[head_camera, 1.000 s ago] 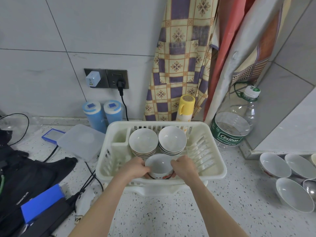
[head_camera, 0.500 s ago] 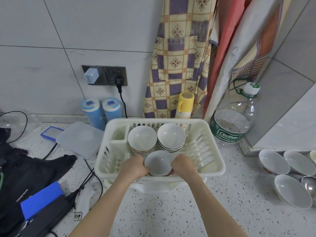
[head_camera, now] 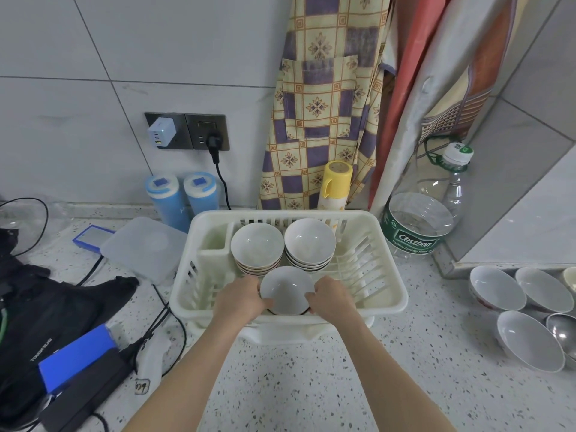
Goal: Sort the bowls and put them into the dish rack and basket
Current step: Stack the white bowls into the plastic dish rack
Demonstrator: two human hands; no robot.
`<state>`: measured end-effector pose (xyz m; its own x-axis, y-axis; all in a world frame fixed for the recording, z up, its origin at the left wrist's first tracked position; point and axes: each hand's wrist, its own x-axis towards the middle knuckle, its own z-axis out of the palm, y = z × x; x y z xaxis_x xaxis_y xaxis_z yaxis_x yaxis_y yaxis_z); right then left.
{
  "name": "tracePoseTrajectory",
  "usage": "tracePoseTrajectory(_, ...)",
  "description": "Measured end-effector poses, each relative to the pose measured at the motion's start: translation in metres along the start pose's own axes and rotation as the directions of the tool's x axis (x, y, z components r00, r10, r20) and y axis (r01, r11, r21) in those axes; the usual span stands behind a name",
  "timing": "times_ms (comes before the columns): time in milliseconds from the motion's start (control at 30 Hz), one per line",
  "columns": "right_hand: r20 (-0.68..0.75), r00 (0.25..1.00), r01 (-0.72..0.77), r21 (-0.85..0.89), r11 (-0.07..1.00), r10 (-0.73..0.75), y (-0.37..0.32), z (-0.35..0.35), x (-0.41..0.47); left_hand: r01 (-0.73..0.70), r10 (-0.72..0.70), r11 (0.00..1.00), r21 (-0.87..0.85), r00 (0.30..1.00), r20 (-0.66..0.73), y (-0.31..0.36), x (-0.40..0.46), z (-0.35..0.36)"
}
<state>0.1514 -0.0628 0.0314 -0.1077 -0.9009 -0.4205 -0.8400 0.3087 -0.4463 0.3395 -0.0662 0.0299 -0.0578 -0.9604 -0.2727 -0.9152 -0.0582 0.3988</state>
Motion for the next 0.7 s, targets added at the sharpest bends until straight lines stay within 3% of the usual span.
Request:
tracePoseTrajectory(133,-0.019,1.000,0.013,-0.047,0.999,-0.013,-0.002,-0.001,-0.001,0.034,-0.034,0.999,-0.020,0.999,0.000,0.000,-0.001,0.001)
tracePoseTrajectory(233,-0.145,0.988,0.045,-0.078,0.996,-0.056,-0.003,0.001,-0.009,0.073,-0.075,0.997,-0.019,0.991,-0.112,0.001,-0.004,0.003)
tracePoseTrajectory(333,-0.378,0.903,0.256,0.100,0.961,-0.201,0.002,0.007,-0.019,0.032,-0.093,0.969,-0.245,0.966,-0.243,0.000,-0.010,0.001)
tracePoseTrajectory(433,-0.379,0.846,0.507,0.355,0.785,-0.375,0.013,0.001,-0.035,-0.063,-0.128,0.858,-0.510,0.935,-0.331,0.004,-0.023,-0.005)
tracePoseTrajectory(600,-0.357,0.882,0.472,0.677,0.565,-0.308,0.059,-0.023,-0.065,-0.245,-0.189,0.633,-0.735,0.871,-0.453,0.041,-0.061,0.009)
tracePoseTrajectory(700,-0.370,0.899,0.437,0.726,0.530,-0.234,0.109,-0.041,-0.081,-0.278,-0.149,0.576,-0.769,0.889,-0.433,0.083,-0.084,0.039)
